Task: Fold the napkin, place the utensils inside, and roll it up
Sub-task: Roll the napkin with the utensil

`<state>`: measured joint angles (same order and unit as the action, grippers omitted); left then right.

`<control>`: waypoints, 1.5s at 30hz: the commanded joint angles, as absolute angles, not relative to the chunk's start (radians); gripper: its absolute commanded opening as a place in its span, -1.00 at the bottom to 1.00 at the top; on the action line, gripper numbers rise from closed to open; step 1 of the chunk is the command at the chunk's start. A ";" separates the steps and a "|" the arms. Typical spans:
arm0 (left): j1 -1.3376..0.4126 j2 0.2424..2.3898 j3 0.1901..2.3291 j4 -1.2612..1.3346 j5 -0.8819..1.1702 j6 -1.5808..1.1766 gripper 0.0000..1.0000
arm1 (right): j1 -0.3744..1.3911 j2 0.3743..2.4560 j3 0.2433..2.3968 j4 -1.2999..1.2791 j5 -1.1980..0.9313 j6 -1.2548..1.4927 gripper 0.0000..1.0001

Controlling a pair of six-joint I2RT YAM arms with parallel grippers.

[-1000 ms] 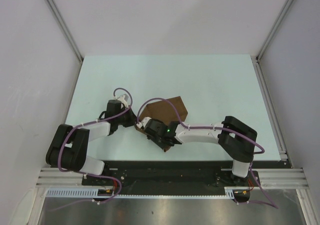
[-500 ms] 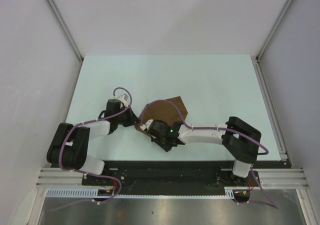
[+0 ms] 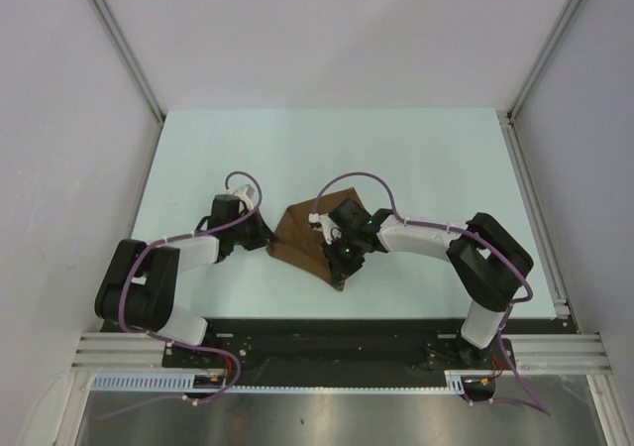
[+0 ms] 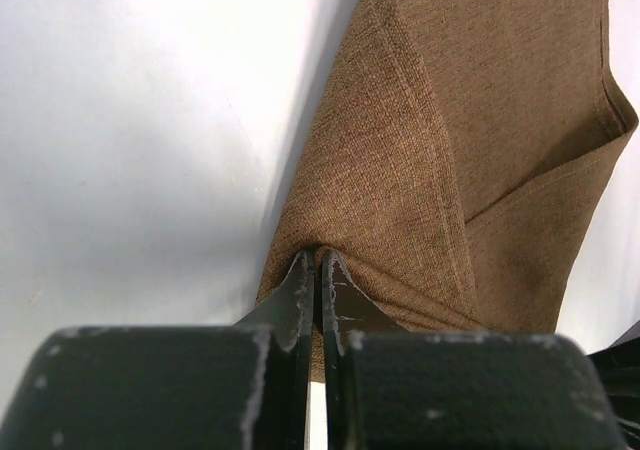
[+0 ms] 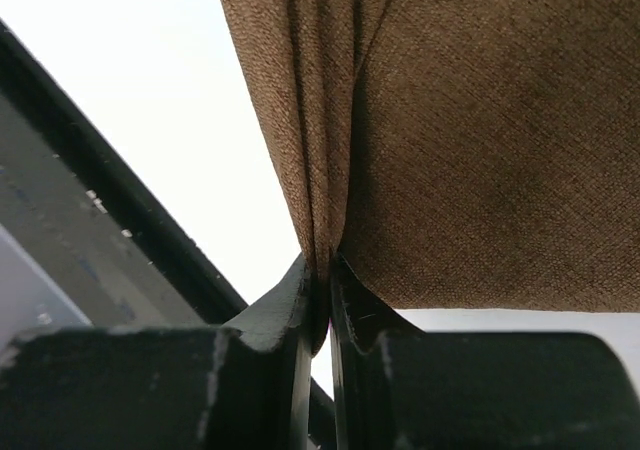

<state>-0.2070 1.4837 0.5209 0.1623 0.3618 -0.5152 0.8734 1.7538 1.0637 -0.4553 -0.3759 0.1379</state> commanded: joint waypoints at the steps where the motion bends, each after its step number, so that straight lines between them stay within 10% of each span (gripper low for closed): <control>1: -0.186 1.508 0.545 0.132 0.282 -0.474 -1.00 | 0.824 1.738 1.034 -0.453 -0.537 0.144 -0.69; 23: -0.186 1.557 0.571 0.104 0.302 -0.479 -1.00 | 0.836 1.502 1.160 -0.506 -0.394 0.175 0.17; 45: -0.186 1.568 0.589 0.092 0.311 -0.483 -1.00 | 0.917 1.862 1.331 -0.196 -0.440 0.164 0.21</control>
<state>-0.1978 1.5311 0.5747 0.1146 0.3939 -0.5152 0.9295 1.8477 1.2743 -0.2474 -0.4206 0.1822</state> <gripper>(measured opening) 0.019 0.602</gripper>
